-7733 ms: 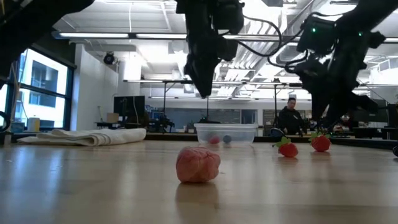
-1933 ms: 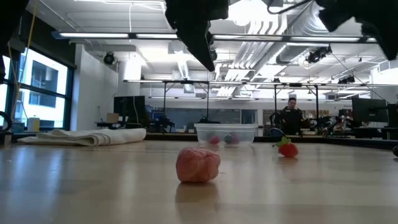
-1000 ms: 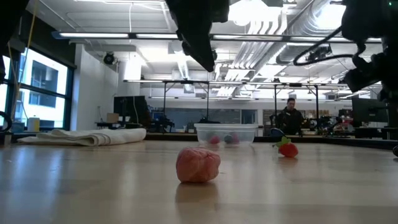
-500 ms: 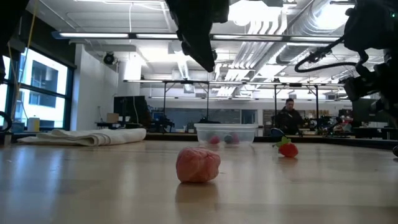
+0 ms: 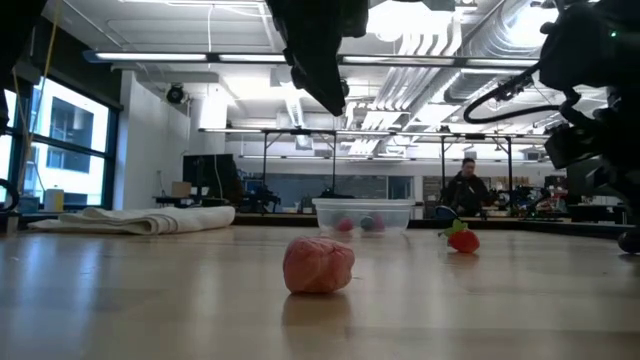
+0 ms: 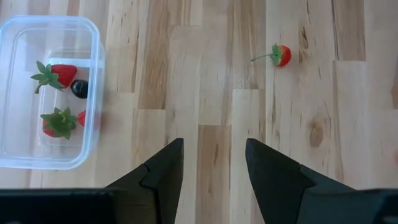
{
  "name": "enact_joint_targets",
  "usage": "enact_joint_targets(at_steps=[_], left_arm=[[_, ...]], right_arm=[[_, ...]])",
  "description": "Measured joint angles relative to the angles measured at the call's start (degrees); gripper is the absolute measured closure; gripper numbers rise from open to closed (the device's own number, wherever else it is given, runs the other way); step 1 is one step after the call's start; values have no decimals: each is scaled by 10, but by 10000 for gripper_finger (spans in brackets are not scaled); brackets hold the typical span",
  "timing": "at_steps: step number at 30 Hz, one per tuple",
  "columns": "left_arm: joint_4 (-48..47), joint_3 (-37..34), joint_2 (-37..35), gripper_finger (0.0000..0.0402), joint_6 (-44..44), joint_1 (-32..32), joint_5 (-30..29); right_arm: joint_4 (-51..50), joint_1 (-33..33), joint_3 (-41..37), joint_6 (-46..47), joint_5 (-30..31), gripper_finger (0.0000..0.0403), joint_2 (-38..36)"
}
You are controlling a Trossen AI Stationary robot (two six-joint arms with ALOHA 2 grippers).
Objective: Pick and placing Produce into tupperware
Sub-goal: Put the red cherry into the transparent container
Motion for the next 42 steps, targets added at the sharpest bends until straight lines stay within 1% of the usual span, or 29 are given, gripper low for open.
enact_joint_targets(at_steps=[4,8,10,13,15,27,31,37,42], left_arm=[[0,0,0,238,-6,0,0],[0,0,0,238,-10,0,0],[0,0,0,238,-11,0,-4],[0,0,0,238,-11,0,-10],[0,0,0,238,-11,0,-11],[-1,0,0,238,-11,0,-11],[-1,0,0,238,-11,0,-11],[-2,0,0,238,-10,0,-11],[-2,0,0,238,-6,0,-11]], right_arm=[[2,-13,0,-9,-2,279,5],[7,-22,0,7,16,289,5],[8,-25,-1,21,24,311,6],[7,-28,-1,35,35,369,6],[7,-27,-2,44,43,393,6],[22,-27,5,114,64,403,7],[6,-27,34,136,96,403,3],[-22,-27,80,136,140,403,2],[-36,-27,89,136,153,403,2]])
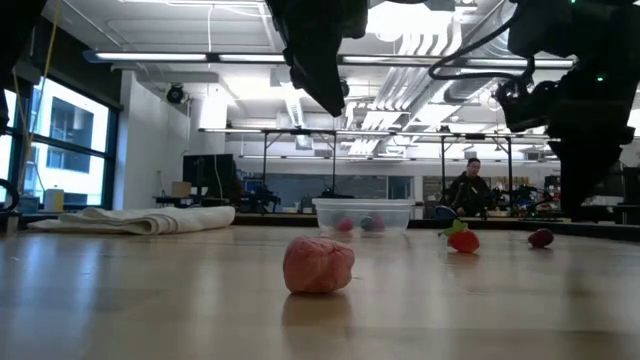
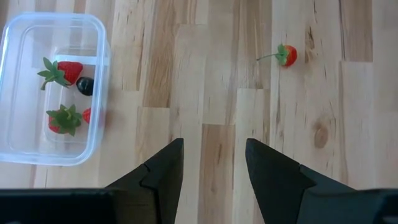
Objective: Pick and placing Produce into tupperware
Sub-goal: Put the red cherry into the transparent container
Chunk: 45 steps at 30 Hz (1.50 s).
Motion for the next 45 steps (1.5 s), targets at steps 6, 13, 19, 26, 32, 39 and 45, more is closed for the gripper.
enact_joint_targets(at_steps=[6,13,19,26,32,39,45], left_arm=[[-2,0,0,238,1,0,0],[-2,0,0,238,1,0,0],[-2,0,0,238,-3,0,9],[-2,0,0,238,-1,0,9],[-6,0,0,238,10,0,9],[-15,0,0,238,26,0,9],[-15,0,0,238,27,0,9]], right_arm=[[40,0,1,9,-5,403,0],[68,0,1,16,-64,398,0],[62,-11,1,95,-91,341,0],[112,-35,2,116,-108,267,27],[113,-44,2,144,-133,243,91],[115,-45,5,170,-130,250,133],[112,-45,4,190,-122,282,141]])
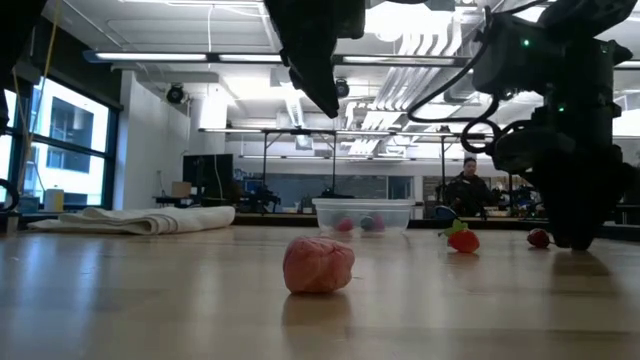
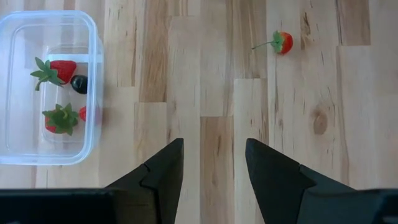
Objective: Pick and placing Produce into tupperware
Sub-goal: Put the red cherry into the transparent container
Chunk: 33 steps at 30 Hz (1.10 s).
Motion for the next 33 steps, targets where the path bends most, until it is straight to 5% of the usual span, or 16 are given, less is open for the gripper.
enact_joint_targets(at_steps=[7,14,21,33], left_arm=[[0,0,0,238,0,0,0],[0,0,0,238,0,0,0],[-7,0,-5,238,-7,0,-11],[-39,1,-114,238,-34,0,-109]], right_arm=[[-9,0,-1,-3,14,393,1],[-27,0,15,-3,24,401,0],[-47,-9,90,-30,102,403,-20],[-79,-166,226,-276,157,403,-24]])
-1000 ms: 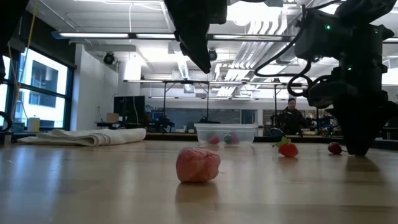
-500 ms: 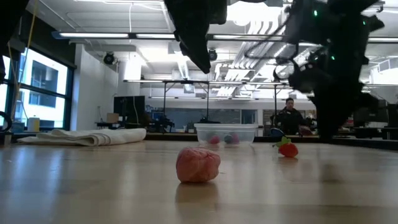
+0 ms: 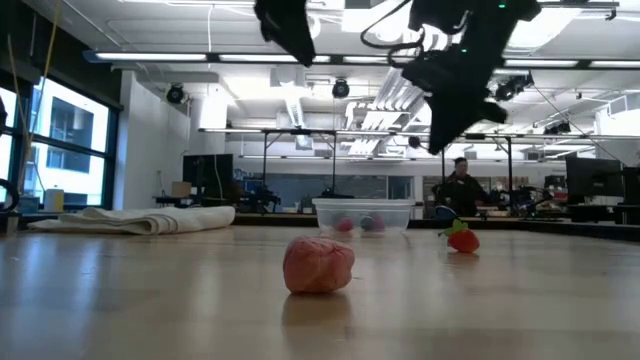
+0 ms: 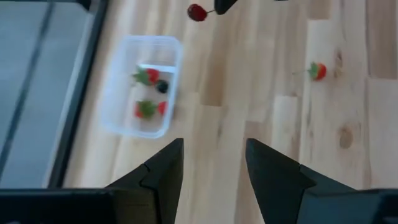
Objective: Pick and placing Produce into tupperware
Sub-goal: Put the red cherry into the transparent container, then adjust the transparent container
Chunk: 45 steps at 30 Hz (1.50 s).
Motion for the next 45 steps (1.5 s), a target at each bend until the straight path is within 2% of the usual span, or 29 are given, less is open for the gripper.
enact_joint_targets(at_steps=[5,11,19,27,34,39,45], left_arm=[[-18,0,-48,238,-29,0,-48],[-30,0,-71,238,-55,0,-86],[-40,0,-67,238,-80,0,-89],[-40,-1,-67,238,-90,0,-89],[-43,-1,-67,238,-101,0,-88],[-45,-1,-67,238,-102,0,-88],[-48,-1,-67,238,-102,0,-87]], right_arm=[[26,-85,33,-108,-9,403,0],[113,-145,38,-179,-77,403,23],[148,-151,39,-211,-123,403,137],[156,-153,96,-241,-148,403,230],[107,-157,159,-290,-162,393,235],[62,-174,192,-300,-162,359,235],[30,-188,194,-298,-163,320,235]])
